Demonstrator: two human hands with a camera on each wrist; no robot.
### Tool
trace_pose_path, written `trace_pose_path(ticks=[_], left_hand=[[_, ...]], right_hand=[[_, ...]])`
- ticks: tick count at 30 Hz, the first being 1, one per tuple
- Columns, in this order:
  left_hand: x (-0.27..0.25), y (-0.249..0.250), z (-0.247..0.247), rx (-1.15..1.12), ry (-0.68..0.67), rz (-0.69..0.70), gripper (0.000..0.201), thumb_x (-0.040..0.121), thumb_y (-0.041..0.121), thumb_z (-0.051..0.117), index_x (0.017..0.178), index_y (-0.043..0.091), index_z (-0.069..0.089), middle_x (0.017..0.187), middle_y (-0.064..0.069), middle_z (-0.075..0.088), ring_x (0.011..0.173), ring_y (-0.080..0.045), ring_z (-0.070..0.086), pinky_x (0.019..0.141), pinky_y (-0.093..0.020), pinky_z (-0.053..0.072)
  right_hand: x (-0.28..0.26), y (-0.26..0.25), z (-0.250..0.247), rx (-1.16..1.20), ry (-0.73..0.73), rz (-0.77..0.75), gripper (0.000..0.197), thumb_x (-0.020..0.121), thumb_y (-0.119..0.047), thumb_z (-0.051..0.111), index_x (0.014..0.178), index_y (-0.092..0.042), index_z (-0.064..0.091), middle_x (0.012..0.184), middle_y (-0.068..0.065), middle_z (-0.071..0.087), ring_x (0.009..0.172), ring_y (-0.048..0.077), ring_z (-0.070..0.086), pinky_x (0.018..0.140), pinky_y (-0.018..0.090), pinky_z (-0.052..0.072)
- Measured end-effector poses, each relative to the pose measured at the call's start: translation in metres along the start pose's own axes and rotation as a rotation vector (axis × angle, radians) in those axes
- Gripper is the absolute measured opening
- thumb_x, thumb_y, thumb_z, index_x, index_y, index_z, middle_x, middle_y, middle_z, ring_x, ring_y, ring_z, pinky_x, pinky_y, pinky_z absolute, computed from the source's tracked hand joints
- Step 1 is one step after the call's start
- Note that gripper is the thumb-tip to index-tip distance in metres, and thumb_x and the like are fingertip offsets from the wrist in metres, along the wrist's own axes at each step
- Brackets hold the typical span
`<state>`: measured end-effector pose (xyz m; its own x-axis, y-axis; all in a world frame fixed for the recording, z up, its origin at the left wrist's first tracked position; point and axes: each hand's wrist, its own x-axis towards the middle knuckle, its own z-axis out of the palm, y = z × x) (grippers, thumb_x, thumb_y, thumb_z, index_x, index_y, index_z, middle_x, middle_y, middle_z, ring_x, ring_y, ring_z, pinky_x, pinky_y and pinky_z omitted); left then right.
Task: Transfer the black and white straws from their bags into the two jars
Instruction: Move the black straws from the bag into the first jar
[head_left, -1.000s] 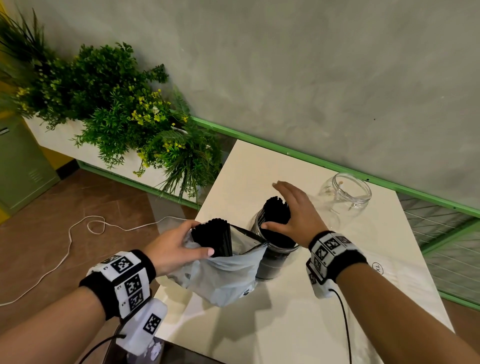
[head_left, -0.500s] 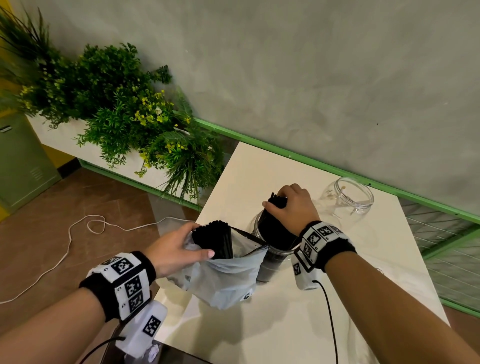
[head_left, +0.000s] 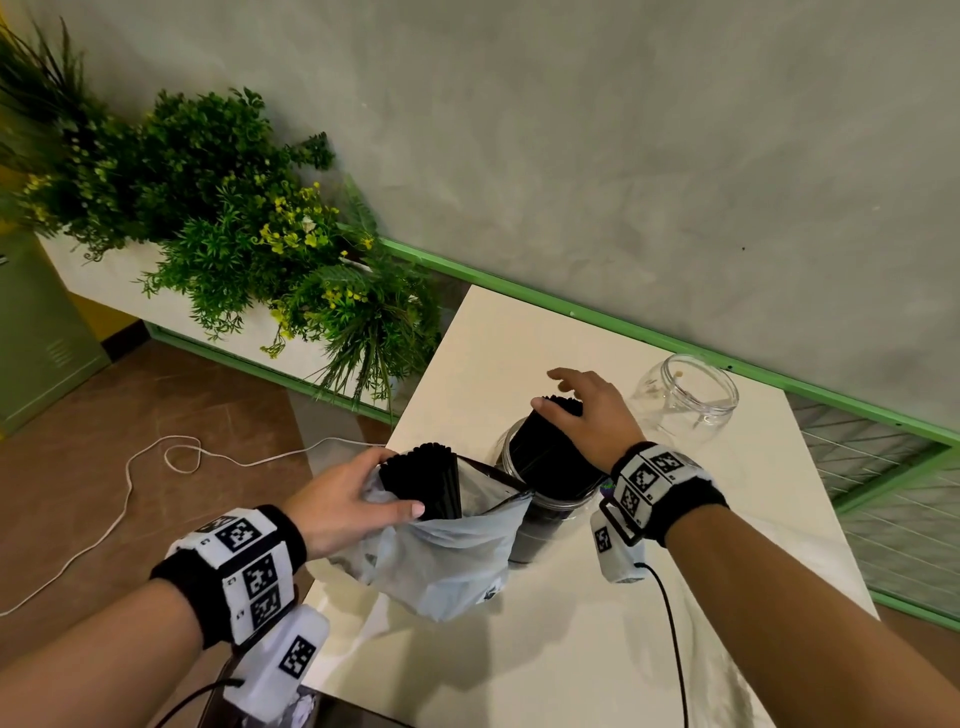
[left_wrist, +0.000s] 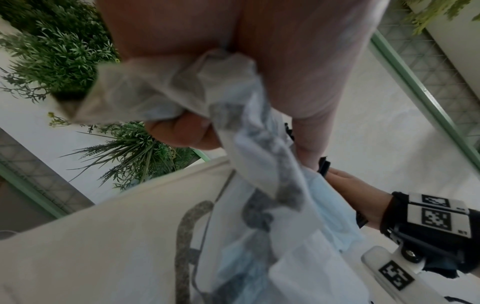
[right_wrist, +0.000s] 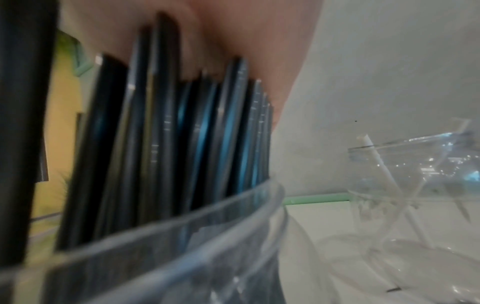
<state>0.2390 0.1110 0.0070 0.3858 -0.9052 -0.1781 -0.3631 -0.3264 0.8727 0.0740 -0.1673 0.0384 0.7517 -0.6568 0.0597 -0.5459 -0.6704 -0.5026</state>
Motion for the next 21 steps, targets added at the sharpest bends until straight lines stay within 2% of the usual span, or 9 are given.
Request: trace_pose_path(ticks=[3, 5, 8, 11, 13, 16, 18, 19, 21], left_hand=[[0.001, 0.001, -0.001, 0.002, 0.01, -0.004, 0.108, 0.039, 0.093, 0.056, 0.125, 0.027, 0.046, 0.116, 0.016, 0.061, 0.105, 0.006, 0.056, 0.084, -0.01, 0.043], [0.001, 0.003, 0.0, -0.011, 0.015, -0.005, 0.104, 0.04, 0.092, 0.057, 0.122, 0.03, 0.044, 0.113, 0.019, 0.06, 0.103, 0.01, 0.055, 0.078, -0.004, 0.041], [0.001, 0.007, 0.001, -0.041, 0.014, -0.009, 0.091, 0.048, 0.083, 0.063, 0.121, 0.032, 0.043, 0.11, 0.023, 0.058, 0.103, 0.01, 0.055, 0.077, -0.003, 0.04], [0.001, 0.009, 0.002, -0.045, 0.001, -0.002, 0.096, 0.042, 0.088, 0.06, 0.119, 0.035, 0.042, 0.107, 0.028, 0.056, 0.1, 0.016, 0.053, 0.077, -0.002, 0.04], [0.002, 0.008, 0.002, -0.022, -0.004, -0.002, 0.099, 0.04, 0.09, 0.058, 0.121, 0.034, 0.042, 0.11, 0.025, 0.057, 0.103, 0.012, 0.054, 0.08, -0.006, 0.04], [0.004, 0.007, 0.003, -0.002, -0.009, 0.004, 0.104, 0.039, 0.092, 0.056, 0.123, 0.032, 0.042, 0.113, 0.021, 0.058, 0.105, 0.008, 0.055, 0.085, -0.011, 0.043], [0.004, 0.007, 0.003, -0.001, -0.005, 0.001, 0.105, 0.039, 0.092, 0.056, 0.123, 0.03, 0.044, 0.115, 0.019, 0.06, 0.106, 0.005, 0.057, 0.092, -0.02, 0.046], [0.004, 0.007, 0.003, 0.002, -0.004, 0.0, 0.105, 0.039, 0.092, 0.056, 0.123, 0.031, 0.044, 0.116, 0.018, 0.061, 0.107, 0.003, 0.057, 0.095, -0.024, 0.046], [0.003, 0.007, 0.003, 0.01, -0.001, 0.001, 0.103, 0.038, 0.093, 0.055, 0.121, 0.033, 0.044, 0.114, 0.018, 0.061, 0.106, 0.002, 0.057, 0.095, -0.026, 0.047]], right_hand=[[-0.017, -0.001, -0.007, 0.087, 0.14, -0.042, 0.061, 0.083, -0.069, 0.042, 0.131, -0.031, 0.05, 0.125, -0.003, 0.053, 0.119, 0.019, 0.045, 0.104, 0.036, 0.036], [-0.035, 0.0, -0.008, 0.109, 0.2, -0.119, 0.064, 0.084, -0.069, 0.037, 0.133, -0.03, 0.048, 0.133, -0.004, 0.049, 0.125, 0.016, 0.04, 0.107, 0.034, 0.031], [-0.059, 0.007, 0.002, -0.047, 0.195, -0.245, 0.063, 0.086, -0.066, 0.039, 0.138, -0.031, 0.041, 0.143, -0.004, 0.037, 0.132, 0.017, 0.03, 0.111, 0.037, 0.026], [-0.057, 0.012, 0.012, -0.215, 0.161, -0.261, 0.066, 0.086, -0.067, 0.039, 0.142, -0.033, 0.033, 0.152, -0.005, 0.025, 0.14, 0.022, 0.021, 0.114, 0.041, 0.019], [-0.043, 0.008, 0.014, -0.247, 0.165, -0.249, 0.067, 0.086, -0.066, 0.039, 0.143, -0.033, 0.031, 0.154, -0.004, 0.024, 0.141, 0.023, 0.02, 0.114, 0.042, 0.021], [-0.019, -0.002, 0.013, -0.24, 0.081, -0.226, 0.059, 0.088, -0.059, 0.05, 0.139, -0.03, 0.042, 0.146, -0.002, 0.039, 0.132, 0.021, 0.035, 0.109, 0.04, 0.035], [-0.012, -0.008, 0.013, -0.235, 0.048, -0.202, 0.047, 0.089, -0.055, 0.053, 0.126, -0.027, 0.055, 0.124, -0.004, 0.055, 0.114, 0.02, 0.05, 0.092, 0.038, 0.048], [-0.011, -0.011, 0.014, -0.229, 0.071, -0.199, 0.043, 0.089, -0.055, 0.053, 0.12, -0.025, 0.059, 0.115, -0.005, 0.059, 0.107, 0.019, 0.053, 0.085, 0.037, 0.05], [-0.012, -0.013, 0.016, -0.223, 0.124, -0.194, 0.04, 0.089, -0.055, 0.054, 0.114, -0.024, 0.062, 0.109, -0.006, 0.06, 0.104, 0.018, 0.052, 0.081, 0.035, 0.049]])
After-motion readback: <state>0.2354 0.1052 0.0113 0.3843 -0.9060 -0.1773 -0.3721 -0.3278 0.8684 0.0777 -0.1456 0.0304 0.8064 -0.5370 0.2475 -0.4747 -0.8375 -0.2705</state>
